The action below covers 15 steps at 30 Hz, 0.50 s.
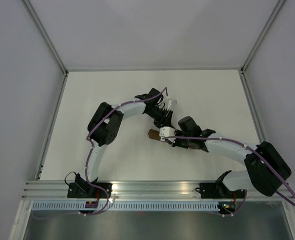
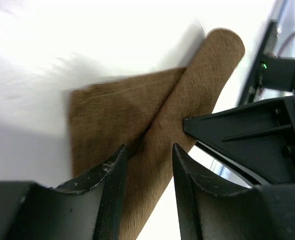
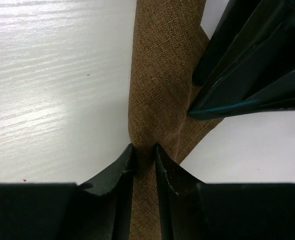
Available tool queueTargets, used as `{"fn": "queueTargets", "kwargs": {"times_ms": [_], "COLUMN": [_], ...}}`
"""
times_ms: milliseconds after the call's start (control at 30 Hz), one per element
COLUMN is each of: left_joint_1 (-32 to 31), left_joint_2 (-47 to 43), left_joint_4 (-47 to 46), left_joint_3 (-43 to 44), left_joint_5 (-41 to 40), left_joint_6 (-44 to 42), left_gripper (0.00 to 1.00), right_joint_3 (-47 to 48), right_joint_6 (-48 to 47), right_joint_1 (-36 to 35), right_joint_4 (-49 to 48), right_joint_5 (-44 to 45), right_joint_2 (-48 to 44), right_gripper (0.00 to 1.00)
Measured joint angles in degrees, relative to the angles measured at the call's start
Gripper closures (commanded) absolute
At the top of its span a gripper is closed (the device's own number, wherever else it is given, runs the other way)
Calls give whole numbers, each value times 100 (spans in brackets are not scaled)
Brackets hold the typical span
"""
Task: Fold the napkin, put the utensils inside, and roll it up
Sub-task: Roll the napkin at the center of the board.
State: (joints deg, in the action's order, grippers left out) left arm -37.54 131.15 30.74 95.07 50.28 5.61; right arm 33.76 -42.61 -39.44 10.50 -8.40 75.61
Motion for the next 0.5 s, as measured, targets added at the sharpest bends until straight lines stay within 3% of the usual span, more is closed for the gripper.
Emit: {"fn": "queueTargets", "kwargs": {"times_ms": [300, 500], "left_joint_1": [538, 815], "left_joint_2": [-1405, -2872], "left_joint_4": [-1097, -2459], "left_joint_3": [-892, -2520], "left_joint_5": [-1097, -2026], "left_joint_6": [503, 769], "left_gripper": [52, 51], "right_joint_3": [1316, 2479], "right_joint_6": [-439, -822], "right_joint_1": [922, 1462], "right_joint_4": [1255, 2369], "right_joint_5": [-1285, -2065], "right_joint_2": [1095, 2138], "right_gripper": [73, 72]}}
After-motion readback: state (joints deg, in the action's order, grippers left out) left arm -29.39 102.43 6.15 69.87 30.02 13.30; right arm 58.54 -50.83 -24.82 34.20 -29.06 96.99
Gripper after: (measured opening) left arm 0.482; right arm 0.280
